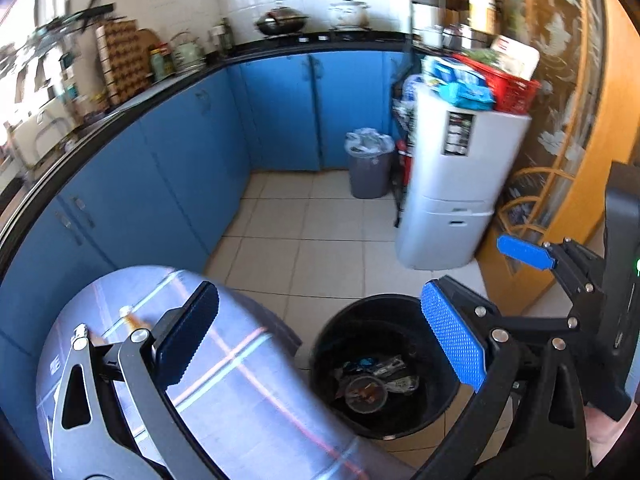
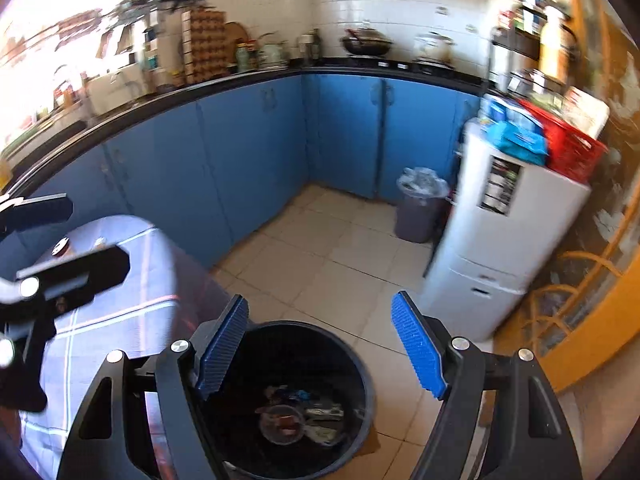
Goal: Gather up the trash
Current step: 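Grasp the white carton with the left tool while the right grasps the dark jar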
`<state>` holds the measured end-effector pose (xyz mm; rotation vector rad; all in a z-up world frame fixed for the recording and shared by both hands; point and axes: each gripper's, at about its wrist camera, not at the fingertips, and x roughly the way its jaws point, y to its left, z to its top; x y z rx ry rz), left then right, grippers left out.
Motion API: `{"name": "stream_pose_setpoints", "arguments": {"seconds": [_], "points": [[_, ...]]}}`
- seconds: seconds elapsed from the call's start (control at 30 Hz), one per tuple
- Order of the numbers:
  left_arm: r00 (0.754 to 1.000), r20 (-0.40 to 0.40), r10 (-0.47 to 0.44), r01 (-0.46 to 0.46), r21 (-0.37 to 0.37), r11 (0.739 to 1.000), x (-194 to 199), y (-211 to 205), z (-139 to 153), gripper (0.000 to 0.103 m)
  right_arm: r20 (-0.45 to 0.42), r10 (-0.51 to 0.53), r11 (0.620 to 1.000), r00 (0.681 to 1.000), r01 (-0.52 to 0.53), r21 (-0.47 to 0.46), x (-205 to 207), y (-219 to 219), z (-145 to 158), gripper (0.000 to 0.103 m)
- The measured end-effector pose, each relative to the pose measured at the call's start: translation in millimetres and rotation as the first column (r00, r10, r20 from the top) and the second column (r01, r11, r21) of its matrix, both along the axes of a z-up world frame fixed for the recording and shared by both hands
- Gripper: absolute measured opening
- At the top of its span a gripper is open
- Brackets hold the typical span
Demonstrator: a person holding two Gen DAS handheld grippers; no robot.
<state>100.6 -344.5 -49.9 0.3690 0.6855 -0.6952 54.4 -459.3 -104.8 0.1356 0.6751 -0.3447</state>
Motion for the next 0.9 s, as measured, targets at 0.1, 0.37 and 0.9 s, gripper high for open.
{"name": "stream_pose_setpoints", "arguments": {"seconds": [0.1, 0.37, 0.9], "points": [[0.996, 0.001, 0.084, -0.084, -0.011, 0.996, 16, 34, 0, 0.1, -0.008, 0.067, 0.998, 0.998, -0.067, -0.017, 19, 27, -1, 0.072], [0.942, 0.029, 0.335, -0.335, 0.016, 0.942, 57, 141, -14, 0.1, -0.009, 0.271, 0.962, 0.962, -0.271, 0.001, 83, 110, -5, 0.072], [0.694, -0.006, 0.72, -0.717, 0.09, 0.691, 104, 380, -91, 0.1, -0.078, 0.539, 0.841, 0.839, -0.541, -0.005, 192, 275, -34, 0.072]]}}
